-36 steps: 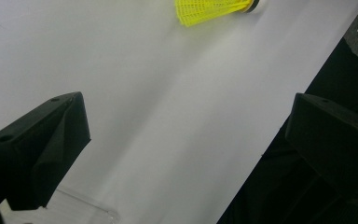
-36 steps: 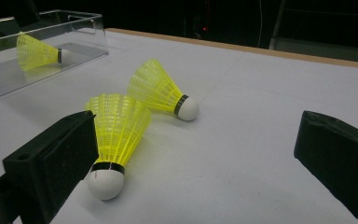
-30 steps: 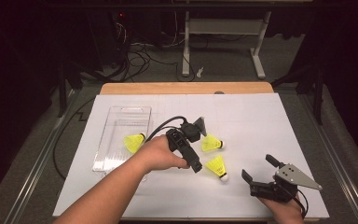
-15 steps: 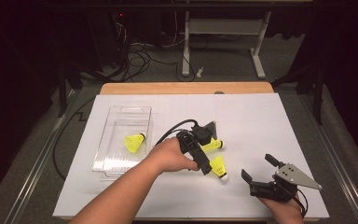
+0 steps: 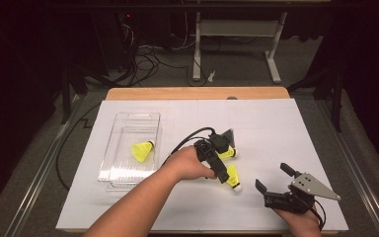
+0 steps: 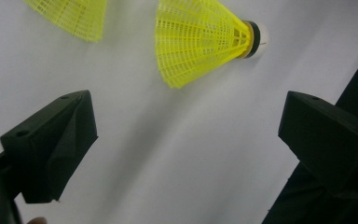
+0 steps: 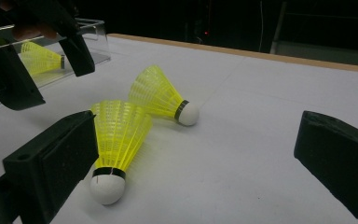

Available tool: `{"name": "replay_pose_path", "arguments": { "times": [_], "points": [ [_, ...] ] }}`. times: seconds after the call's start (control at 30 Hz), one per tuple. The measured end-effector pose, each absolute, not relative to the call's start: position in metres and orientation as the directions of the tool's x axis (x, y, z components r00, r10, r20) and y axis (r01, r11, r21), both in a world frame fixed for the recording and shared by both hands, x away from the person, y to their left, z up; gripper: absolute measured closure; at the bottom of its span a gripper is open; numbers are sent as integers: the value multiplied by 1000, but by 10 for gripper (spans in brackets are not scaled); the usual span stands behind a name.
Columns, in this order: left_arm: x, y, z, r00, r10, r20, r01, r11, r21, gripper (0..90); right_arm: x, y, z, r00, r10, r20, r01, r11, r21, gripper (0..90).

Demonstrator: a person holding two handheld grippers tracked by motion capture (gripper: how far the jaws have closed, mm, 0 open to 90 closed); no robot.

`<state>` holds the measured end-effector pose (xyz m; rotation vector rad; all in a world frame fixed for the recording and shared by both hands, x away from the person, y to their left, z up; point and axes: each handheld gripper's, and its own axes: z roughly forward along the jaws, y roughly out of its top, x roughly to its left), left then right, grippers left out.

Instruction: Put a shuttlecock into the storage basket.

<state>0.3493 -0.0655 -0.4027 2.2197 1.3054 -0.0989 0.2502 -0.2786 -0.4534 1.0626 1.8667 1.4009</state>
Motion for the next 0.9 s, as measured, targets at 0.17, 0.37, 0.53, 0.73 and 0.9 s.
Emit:
{"name": "replay_pose_path", "arguments": {
  "times": [0.17, 0.37, 0.53, 0.73, 0.9],
  "points": [
    [354, -69, -407, 526, 770, -361, 829, -370, 419, 162, 251, -279, -455, -523, 852, 21, 260, 136, 956, 2],
    [356, -69, -408, 533, 750, -392, 827, -365, 427, 304, 251, -280, -455, -518, 855, 26, 264, 131, 956, 2],
    [355, -68, -409, 555, 732, -396, 815, -382, 436, 436, 251, -280, -455, -519, 855, 23, 265, 135, 955, 2],
    [355, -67, -411, 574, 717, -397, 804, -400, 440, 562, 251, -280, -455, -519, 855, 22, 265, 136, 955, 2],
    [353, -68, -415, 591, 708, -387, 794, -426, 433, 624, 251, -280, -455, -518, 855, 23, 265, 134, 955, 2]
  ]
}}
